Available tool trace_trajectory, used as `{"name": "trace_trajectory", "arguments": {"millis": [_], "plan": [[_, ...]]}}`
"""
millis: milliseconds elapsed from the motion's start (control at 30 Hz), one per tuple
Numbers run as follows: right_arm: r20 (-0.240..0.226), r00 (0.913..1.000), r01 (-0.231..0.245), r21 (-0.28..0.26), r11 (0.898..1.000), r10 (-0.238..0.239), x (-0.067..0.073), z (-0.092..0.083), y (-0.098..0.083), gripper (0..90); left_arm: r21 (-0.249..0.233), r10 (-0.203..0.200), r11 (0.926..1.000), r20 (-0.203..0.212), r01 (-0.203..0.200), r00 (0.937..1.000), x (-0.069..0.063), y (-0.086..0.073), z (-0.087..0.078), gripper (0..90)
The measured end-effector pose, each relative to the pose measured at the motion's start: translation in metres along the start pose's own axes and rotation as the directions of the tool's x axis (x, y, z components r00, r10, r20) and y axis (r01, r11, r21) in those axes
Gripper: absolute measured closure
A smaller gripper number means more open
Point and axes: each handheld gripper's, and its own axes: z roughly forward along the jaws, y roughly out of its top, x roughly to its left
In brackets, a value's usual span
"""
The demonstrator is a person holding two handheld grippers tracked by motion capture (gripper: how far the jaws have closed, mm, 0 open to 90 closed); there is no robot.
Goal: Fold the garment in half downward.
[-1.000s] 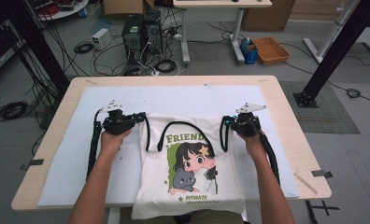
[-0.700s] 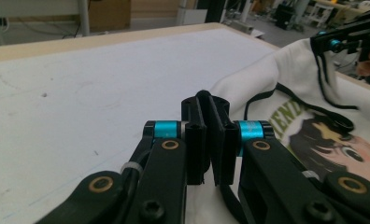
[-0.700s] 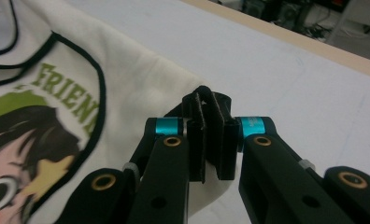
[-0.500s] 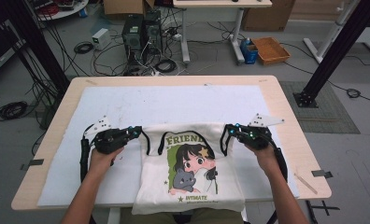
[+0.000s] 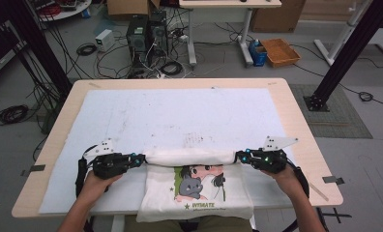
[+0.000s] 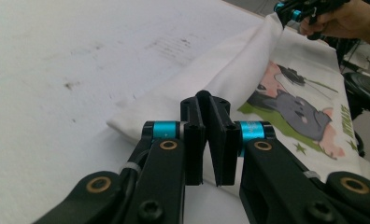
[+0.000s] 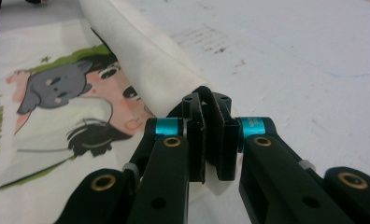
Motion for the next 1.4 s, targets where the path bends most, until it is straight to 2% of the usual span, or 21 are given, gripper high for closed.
{"name": "trace_trajectory", "arguments": {"millis": [33, 67, 100, 133, 200, 267, 300, 333, 367, 433, 500, 600, 667, 700, 767, 833, 867, 933, 1000, 1167, 1400], "plan": [[-0.003, 1.0000, 0.007, 0.011, 1.000, -0.007, 0.001, 0.000, -0.001, 85.2, -0.010, -0.016, 0.9998, 0.004, 0.016, 0.9999, 0.001, 0.000, -0.001, 78.6], [-0.014, 0.9999, 0.004, 0.023, 1.000, -0.004, 0.002, 0.000, -0.002, 82.6, -0.027, -0.046, 0.9986, -0.005, 0.046, 0.9989, 0.002, 0.001, -0.001, 63.0], [-0.034, 0.9992, -0.017, 0.032, 0.999, 0.018, 0.002, 0.000, -0.002, 75.4, -0.055, -0.073, 0.9959, -0.021, 0.072, 0.9971, 0.003, 0.003, -0.002, 48.6], [-0.043, 0.9984, -0.034, 0.042, 0.999, 0.036, 0.001, -0.001, -0.002, 66.4, -0.085, -0.081, 0.9933, -0.038, 0.078, 0.9959, 0.005, 0.004, -0.004, 41.8], [-0.051, 0.9953, -0.083, -0.011, 0.996, 0.082, -0.002, -0.006, -0.001, 53.4, -0.113, -0.093, 0.9901, -0.090, 0.083, 0.9915, 0.010, 0.007, -0.004, 41.5], [-0.041, 0.9909, -0.131, -0.087, 0.988, 0.128, -0.006, -0.010, 0.002, 49.3, -0.083, -0.102, 0.9924, -0.141, 0.090, 0.9849, 0.016, 0.010, 0.002, 39.7], [-0.007, 0.9889, -0.148, -0.102, 0.984, 0.148, -0.008, -0.010, 0.004, 46.4, -0.067, -0.106, 0.9930, -0.155, 0.097, 0.9822, 0.019, 0.012, 0.006, 39.6], [0.056, 0.9844, -0.161, -0.096, 0.982, 0.167, -0.011, -0.008, 0.007, 46.2, -0.046, -0.111, 0.9934, -0.165, 0.105, 0.9800, 0.021, 0.014, 0.012, 39.5], [0.122, 0.9737, -0.185, -0.071, 0.980, 0.193, -0.013, -0.005, 0.009, 44.8, -0.027, -0.115, 0.9933, -0.178, 0.112, 0.9774, 0.023, 0.016, 0.018, 38.5], [0.187, 0.9610, -0.204, -0.016, 0.979, 0.203, -0.017, 0.006, 0.013, 42.7, 0.041, -0.114, 0.9914, -0.200, 0.125, 0.9731, 0.026, 0.019, 0.030, 31.1], [0.177, 0.9624, -0.215, 0.033, 0.976, 0.206, -0.017, 0.018, 0.015, 42.8, 0.091, -0.114, 0.9864, -0.218, 0.137, 0.9693, 0.028, 0.022, 0.040, 30.6], [0.146, 0.9645, -0.238, 0.115, 0.965, 0.220, -0.017, 0.032, 0.014, 42.8, 0.142, -0.113, 0.9798, -0.189, 0.141, 0.9754, 0.029, 0.022, 0.050, 30.7], [0.139, 0.9649, -0.243, 0.153, 0.958, 0.223, -0.018, 0.038, 0.012, 45.9, 0.191, -0.095, 0.9732, -0.176, 0.129, 0.9799, 0.027, 0.023, 0.055, 36.3], [0.136, 0.9649, -0.246, 0.171, 0.954, 0.225, -0.018, 0.039, 0.011, 51.3, 0.204, -0.084, 0.9721, -0.156, 0.115, 0.9841, 0.025, 0.023, 0.056, 43.8], [0.114, 0.9684, -0.240, 0.193, 0.951, 0.222, -0.017, 0.041, 0.010, 63.7, 0.228, -0.058, 0.9701, -0.120, 0.084, 0.9910, 0.022, 0.024, 0.057, 67.5], [0.101, 0.9685, -0.244, 0.197, 0.950, 0.228, -0.016, 0.041, 0.011, 77.5, 0.240, -0.057, 0.9669, -0.134, 0.088, 0.9893, 0.020, 0.026, 0.057, 82.1], [0.081, 0.9684, -0.248, 0.195, 0.949, 0.236, -0.016, 0.040, 0.011, 81.0, 0.241, -0.076, 0.9642, -0.145, 0.110, 0.9865, 0.020, 0.027, 0.056, 83.8], [0.088, 0.9600, -0.278, 0.184, 0.943, 0.266, -0.019, 0.039, 0.012, 83.5, 0.191, -0.101, 0.9726, -0.164, 0.132, 0.9813, 0.022, 0.029, 0.054, 84.9], [0.124, 0.9564, -0.279, 0.127, 0.952, 0.264, -0.023, 0.036, 0.015, 83.9, 0.121, -0.115, 0.9831, -0.175, 0.137, 0.9778, 0.026, 0.032, 0.049, 85.3], [0.210, 0.9530, -0.238, 0.075, 0.968, 0.218, -0.029, 0.045, 0.029, 84.0, 0.048, -0.113, 0.9907, -0.227, 0.127, 0.9673, 0.037, 0.042, 0.049, 85.5], [0.321, 0.9198, -0.240, 0.008, 0.971, 0.225, -0.049, 0.064, 0.042, 83.8, -0.019, -0.127, 0.9916, -0.309, 0.128, 0.9426, 0.058, 0.047, 0.058, 85.1]]}}
